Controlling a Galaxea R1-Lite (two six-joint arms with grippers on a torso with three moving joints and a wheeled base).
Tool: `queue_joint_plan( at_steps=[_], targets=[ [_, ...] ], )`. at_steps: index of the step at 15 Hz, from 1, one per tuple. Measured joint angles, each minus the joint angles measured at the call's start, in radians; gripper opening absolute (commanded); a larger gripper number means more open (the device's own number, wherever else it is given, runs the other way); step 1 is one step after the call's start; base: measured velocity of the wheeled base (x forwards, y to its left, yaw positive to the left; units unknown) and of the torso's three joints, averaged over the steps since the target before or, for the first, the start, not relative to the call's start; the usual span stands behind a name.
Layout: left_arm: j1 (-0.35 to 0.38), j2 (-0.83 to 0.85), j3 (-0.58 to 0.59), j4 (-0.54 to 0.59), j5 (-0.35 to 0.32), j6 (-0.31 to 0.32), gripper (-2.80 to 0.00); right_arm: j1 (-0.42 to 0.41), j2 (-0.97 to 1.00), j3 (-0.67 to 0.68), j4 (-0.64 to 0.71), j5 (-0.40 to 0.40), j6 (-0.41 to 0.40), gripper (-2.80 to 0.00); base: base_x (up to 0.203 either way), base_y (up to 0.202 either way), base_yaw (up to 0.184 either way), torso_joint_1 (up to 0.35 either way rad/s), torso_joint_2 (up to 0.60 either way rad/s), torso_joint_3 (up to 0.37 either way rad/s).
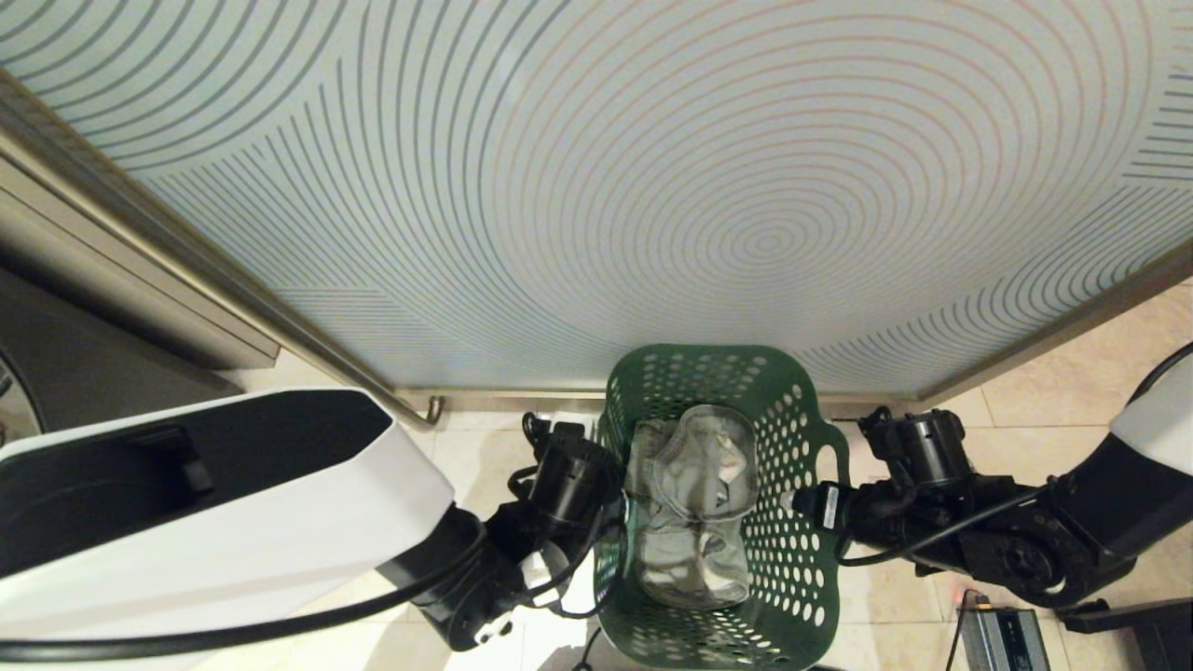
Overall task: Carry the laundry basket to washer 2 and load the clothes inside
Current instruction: Pick up the clothes basket and put it beside the washing machine
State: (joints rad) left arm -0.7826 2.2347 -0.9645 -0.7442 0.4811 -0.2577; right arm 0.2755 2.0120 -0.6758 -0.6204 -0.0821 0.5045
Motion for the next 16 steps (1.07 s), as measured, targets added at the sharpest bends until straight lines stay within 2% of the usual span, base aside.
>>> queue_joint_plan(
  at_steps=[5, 6, 16],
  targets=[
    [-0.003, 0.002, 0.002, 0.0, -0.001, -0.002, 0.0, -0.001, 0.008, -0.006, 0.001, -0.008, -0.009, 0.0, 0.0, 0.0, 0.0, 0.0, 0.0, 0.0],
    [-0.003, 0.002, 0.003, 0.0, -0.002, -0.004, -2.8, -0.001, 0.01, -0.006, 0.001, -0.009, -0.012, -2.8, 0.0, 0.0, 0.0, 0.0, 0.0, 0.0],
    [-0.008, 0.014, 0.001, -0.003, -0.004, -0.008, -2.8, -0.006, 0.039, -0.013, -0.004, -0.029, -0.031, -2.8, 0.0, 0.0, 0.0, 0.0, 0.0, 0.0]
  ],
)
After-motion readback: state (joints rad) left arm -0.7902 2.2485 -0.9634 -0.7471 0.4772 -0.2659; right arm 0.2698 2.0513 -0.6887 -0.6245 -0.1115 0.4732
